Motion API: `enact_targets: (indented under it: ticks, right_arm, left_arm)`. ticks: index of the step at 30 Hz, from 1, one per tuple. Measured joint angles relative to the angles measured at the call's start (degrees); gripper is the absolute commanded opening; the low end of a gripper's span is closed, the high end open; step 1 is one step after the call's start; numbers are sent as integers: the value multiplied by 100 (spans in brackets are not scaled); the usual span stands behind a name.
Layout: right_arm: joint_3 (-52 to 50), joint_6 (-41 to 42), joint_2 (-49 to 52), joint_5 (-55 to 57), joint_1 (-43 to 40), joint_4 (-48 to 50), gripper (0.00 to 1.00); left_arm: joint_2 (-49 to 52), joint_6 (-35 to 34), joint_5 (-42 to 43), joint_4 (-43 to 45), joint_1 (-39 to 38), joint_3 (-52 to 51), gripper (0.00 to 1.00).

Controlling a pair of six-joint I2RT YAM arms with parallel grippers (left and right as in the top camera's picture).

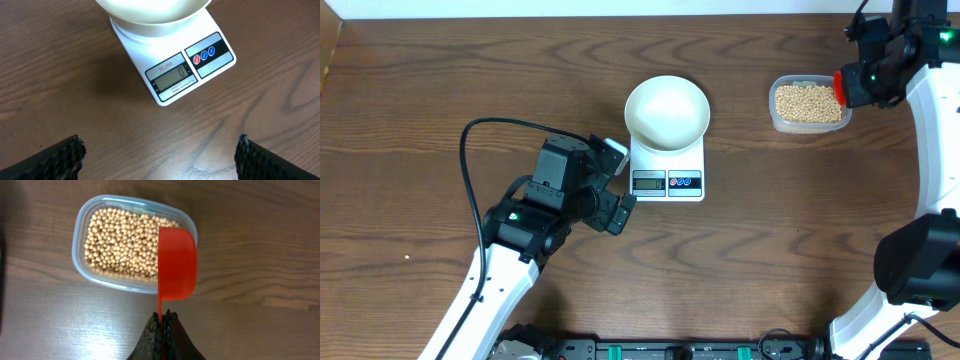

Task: Scoop item into bowl and weigh 50g on scale
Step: 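Lower the red scoop with the right gripper into the soybean container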

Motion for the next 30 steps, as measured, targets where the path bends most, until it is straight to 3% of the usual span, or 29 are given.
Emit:
enact_targets:
  ticks: [30]
  right_arm:
    - [0, 651, 1027, -96, 205, 396, 1]
  left_arm:
    - [0, 0, 0, -2, 0, 0, 98]
